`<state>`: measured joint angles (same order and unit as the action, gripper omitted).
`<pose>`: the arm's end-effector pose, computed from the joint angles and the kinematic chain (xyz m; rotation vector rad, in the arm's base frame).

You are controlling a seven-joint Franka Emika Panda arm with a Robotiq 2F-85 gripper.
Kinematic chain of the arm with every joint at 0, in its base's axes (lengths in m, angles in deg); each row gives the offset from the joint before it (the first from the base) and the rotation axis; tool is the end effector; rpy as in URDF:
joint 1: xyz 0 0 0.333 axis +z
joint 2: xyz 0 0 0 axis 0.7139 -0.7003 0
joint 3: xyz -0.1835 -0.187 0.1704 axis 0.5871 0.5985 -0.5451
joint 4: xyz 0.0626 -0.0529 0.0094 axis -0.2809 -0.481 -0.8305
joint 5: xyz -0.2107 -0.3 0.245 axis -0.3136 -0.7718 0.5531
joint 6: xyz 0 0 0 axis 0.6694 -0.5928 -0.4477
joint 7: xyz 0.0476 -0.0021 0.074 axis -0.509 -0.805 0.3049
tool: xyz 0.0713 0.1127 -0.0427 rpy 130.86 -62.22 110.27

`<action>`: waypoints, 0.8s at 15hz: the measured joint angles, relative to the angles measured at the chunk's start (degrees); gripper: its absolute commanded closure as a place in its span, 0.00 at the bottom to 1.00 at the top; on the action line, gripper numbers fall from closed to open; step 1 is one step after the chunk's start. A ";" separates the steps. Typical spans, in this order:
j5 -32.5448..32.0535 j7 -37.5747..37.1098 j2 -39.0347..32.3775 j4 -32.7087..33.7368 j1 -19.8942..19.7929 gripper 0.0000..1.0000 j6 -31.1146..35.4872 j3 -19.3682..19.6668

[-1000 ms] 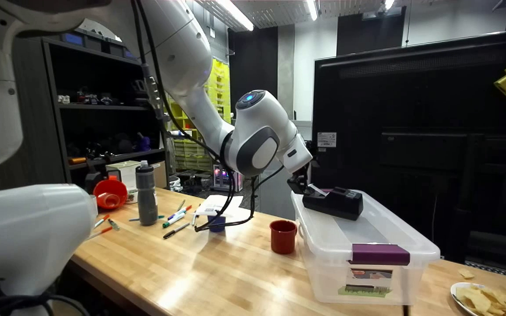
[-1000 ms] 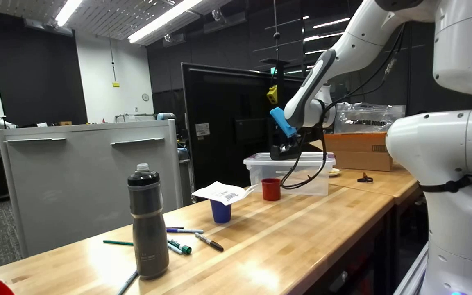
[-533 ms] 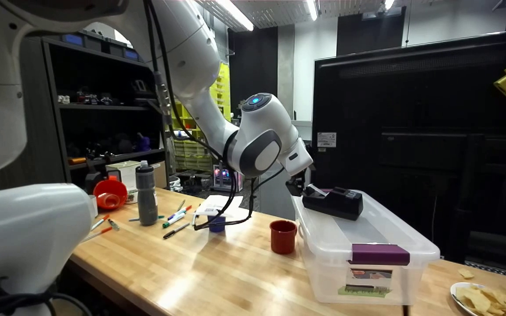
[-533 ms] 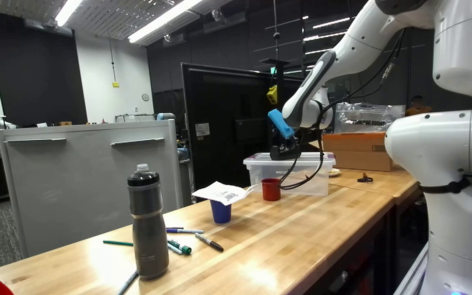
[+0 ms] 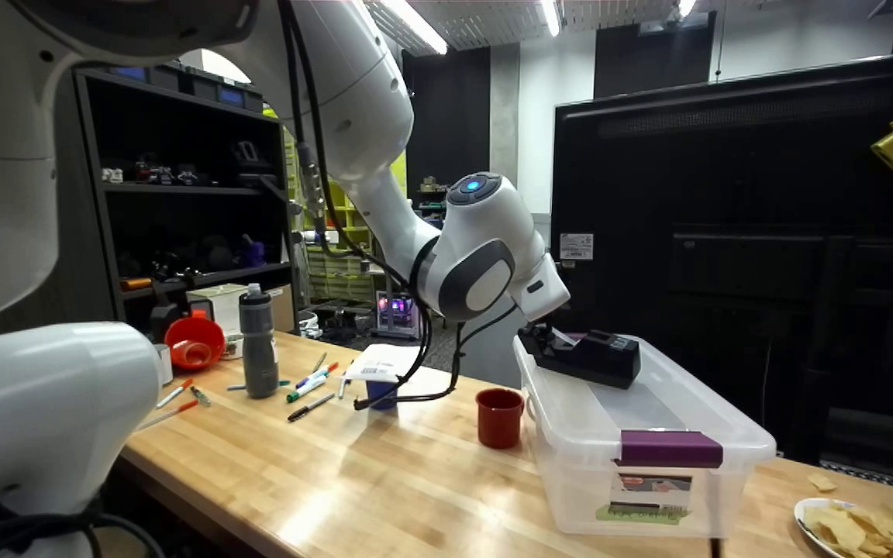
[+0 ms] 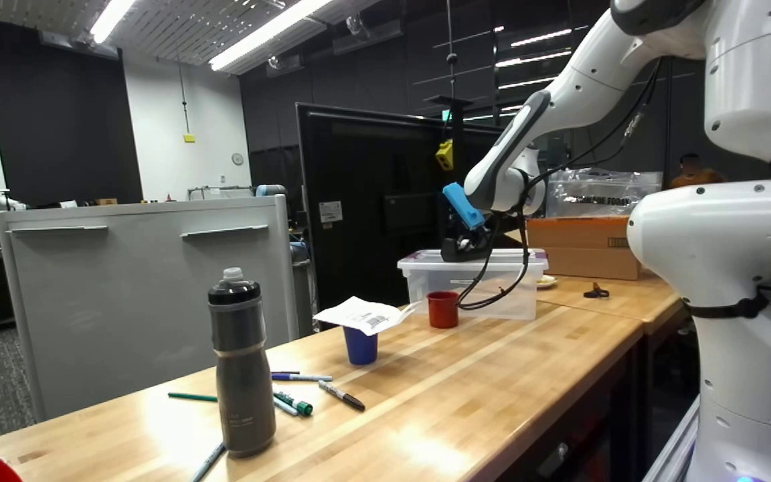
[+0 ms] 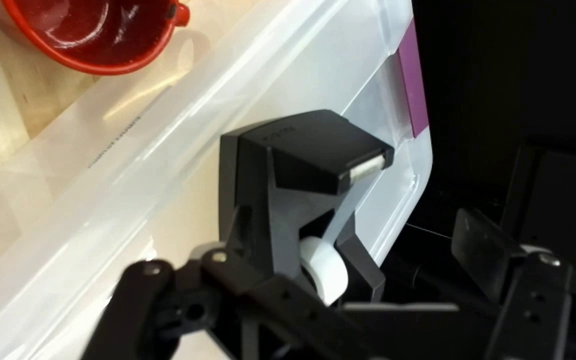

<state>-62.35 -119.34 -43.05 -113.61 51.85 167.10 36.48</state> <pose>0.5822 -0.2331 0.3280 -1.6627 1.8613 -0.8709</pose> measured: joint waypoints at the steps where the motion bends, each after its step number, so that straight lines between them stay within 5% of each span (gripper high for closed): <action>1: 0.00 0.14 0.26 0.40 0.98 0.00 0.00 0.96; 12: 0.00 0.39 0.76 3.10 8.59 0.00 0.01 8.14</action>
<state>-62.35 -118.94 -42.29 -110.50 60.44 167.11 44.62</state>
